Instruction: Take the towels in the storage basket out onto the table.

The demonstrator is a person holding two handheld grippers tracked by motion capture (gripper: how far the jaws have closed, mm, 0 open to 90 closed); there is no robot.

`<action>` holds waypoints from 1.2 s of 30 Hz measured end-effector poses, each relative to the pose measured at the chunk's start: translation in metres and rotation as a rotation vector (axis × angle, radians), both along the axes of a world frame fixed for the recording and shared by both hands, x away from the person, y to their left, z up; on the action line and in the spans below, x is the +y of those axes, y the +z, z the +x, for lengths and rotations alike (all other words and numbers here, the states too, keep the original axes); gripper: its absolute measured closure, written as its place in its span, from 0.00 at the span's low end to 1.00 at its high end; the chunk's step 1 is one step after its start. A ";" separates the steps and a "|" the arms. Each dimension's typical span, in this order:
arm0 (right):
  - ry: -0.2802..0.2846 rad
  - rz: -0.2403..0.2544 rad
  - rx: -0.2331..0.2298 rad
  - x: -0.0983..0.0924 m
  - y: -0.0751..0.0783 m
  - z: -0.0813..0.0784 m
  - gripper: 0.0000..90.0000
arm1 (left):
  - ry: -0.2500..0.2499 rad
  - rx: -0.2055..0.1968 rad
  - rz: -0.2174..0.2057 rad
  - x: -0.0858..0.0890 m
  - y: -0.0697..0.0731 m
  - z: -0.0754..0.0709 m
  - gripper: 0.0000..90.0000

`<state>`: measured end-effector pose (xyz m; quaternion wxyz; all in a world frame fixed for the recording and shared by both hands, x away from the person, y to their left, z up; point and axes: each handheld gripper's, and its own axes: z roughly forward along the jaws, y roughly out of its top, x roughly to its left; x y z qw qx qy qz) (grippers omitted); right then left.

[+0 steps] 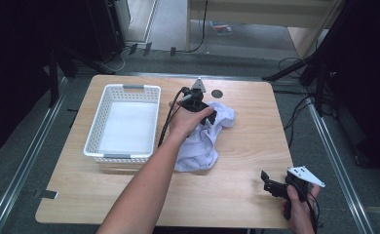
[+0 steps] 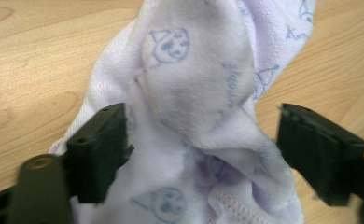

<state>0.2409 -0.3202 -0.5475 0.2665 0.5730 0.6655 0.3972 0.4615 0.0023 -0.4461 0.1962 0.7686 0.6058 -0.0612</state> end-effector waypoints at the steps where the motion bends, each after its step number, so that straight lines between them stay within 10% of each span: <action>1: 0.000 0.000 0.000 0.000 0.000 0.000 0.00 | 0.009 -0.005 -0.007 0.000 0.001 -0.001 0.06; 18: -0.004 0.000 0.004 0.000 0.000 0.000 0.00 | 0.015 -0.075 -0.010 0.036 0.035 -0.026 0.00; 36: -0.006 0.005 0.005 -0.001 0.000 0.000 0.00 | 0.024 -0.138 0.037 0.091 0.035 -0.065 0.00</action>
